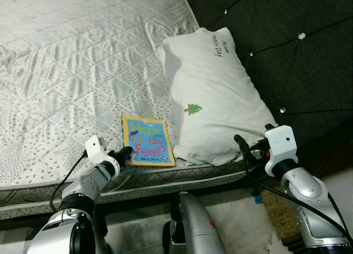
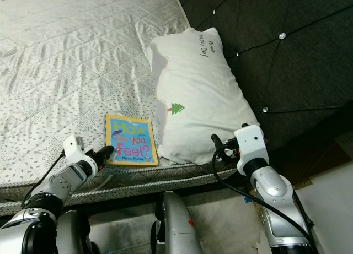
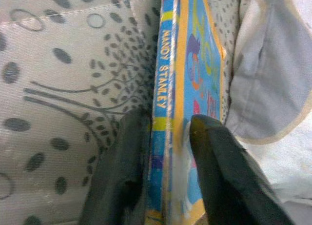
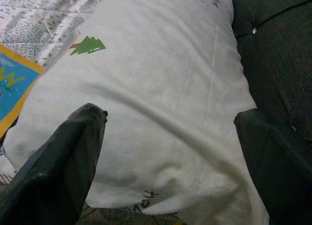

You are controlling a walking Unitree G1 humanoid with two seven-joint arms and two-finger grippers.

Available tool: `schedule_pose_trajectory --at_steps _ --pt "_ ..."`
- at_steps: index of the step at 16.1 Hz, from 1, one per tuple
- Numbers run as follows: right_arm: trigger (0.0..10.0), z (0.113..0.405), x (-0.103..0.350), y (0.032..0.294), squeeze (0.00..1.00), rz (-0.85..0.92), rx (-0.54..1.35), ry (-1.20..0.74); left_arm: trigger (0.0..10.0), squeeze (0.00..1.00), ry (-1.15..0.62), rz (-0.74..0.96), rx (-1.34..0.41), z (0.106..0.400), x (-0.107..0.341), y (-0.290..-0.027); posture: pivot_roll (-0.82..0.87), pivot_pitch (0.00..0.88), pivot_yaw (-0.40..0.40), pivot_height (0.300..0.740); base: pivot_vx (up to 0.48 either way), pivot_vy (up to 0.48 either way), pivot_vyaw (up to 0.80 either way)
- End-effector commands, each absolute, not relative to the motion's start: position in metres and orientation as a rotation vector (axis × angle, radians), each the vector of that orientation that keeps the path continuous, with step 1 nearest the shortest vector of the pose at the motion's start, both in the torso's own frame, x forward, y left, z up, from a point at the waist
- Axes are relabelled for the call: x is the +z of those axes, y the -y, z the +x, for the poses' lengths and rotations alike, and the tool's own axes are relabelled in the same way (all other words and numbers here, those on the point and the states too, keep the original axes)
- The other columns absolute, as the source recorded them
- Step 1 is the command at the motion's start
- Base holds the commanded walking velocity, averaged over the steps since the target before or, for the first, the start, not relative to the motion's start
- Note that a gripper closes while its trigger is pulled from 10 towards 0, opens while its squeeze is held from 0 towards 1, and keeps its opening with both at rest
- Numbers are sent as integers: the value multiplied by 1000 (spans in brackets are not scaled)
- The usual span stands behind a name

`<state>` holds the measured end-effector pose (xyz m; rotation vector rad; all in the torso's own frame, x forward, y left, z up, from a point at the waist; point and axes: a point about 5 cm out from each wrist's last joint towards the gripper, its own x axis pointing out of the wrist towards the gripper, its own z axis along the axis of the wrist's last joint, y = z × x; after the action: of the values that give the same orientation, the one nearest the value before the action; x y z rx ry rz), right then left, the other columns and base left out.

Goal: Clean up the room

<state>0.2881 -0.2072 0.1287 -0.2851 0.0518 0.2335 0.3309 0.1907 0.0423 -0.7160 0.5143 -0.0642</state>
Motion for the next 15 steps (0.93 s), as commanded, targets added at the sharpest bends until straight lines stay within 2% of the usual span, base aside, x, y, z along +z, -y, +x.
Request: schedule_pose_trajectory --at_steps 1,7,11,15 --pt "10000 288 130 216 0 -303 210 -55 10000 1000 -525 -716 -53 332 41 -188 -241 145 -225 607 0 0 0" --pt "10000 290 130 215 0 -311 218 -44 10000 1000 -521 -665 11 331 39 -201 -239 140 -224 607 0 0 0" --pt "10000 291 130 213 0 -313 224 -40 10000 1000 -513 -659 10 333 41 -200 -233 136 -223 607 0 0 0" --pt "10000 296 128 198 0 -257 227 -19 10000 1000 -434 -583 23 328 44 -205 -173 118 -193 607 0 0 0"
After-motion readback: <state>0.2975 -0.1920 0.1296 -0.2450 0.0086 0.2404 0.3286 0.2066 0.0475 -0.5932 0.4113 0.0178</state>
